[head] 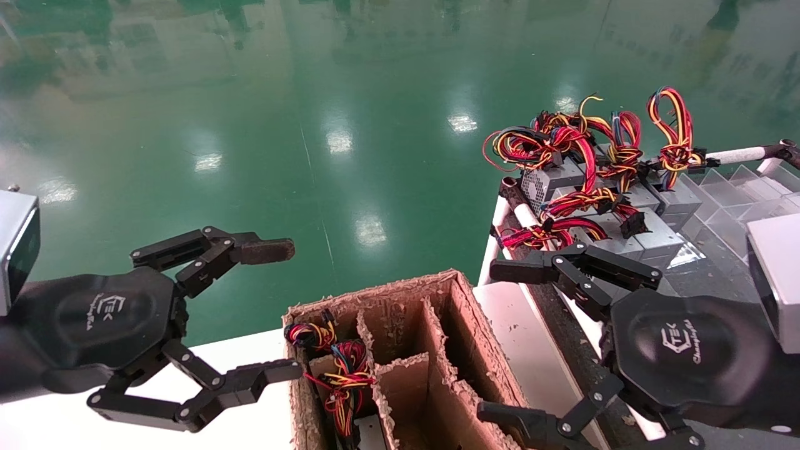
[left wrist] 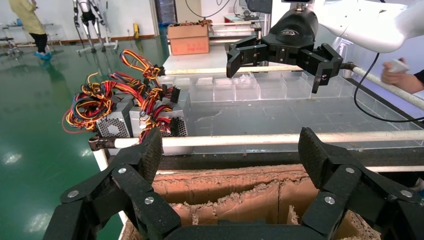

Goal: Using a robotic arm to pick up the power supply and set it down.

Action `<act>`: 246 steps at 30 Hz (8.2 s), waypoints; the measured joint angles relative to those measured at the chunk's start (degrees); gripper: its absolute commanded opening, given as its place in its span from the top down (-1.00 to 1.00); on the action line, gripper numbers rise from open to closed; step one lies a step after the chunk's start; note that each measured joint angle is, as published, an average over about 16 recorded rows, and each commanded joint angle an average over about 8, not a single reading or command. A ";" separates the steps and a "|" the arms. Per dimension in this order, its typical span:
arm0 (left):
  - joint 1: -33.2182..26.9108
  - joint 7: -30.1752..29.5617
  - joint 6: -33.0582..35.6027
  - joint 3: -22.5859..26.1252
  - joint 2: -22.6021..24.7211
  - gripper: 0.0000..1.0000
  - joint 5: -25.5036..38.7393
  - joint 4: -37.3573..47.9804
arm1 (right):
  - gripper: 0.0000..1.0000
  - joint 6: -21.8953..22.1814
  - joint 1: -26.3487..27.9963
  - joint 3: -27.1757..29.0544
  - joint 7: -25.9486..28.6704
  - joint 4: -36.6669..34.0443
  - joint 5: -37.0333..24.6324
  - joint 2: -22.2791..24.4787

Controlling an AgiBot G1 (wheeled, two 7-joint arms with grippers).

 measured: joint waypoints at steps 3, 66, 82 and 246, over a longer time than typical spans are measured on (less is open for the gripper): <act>0.00 0.00 0.00 0.00 0.00 1.00 0.00 0.00 | -1.00 0.00 0.00 0.00 0.00 0.00 0.00 0.00; 0.00 0.00 0.00 0.00 0.00 -1.00 0.00 0.00 | -1.00 4.01 1.19 -2.41 1.83 -1.59 -5.01 -2.22; 0.00 0.00 0.00 0.00 0.00 -1.00 0.00 0.00 | -1.00 10.49 12.27 -16.23 7.61 -15.23 -25.14 -20.48; -0.01 0.01 0.00 0.01 0.00 -1.00 -0.01 0.00 | 1.00 9.39 27.03 -5.03 -19.96 -60.85 -9.16 5.16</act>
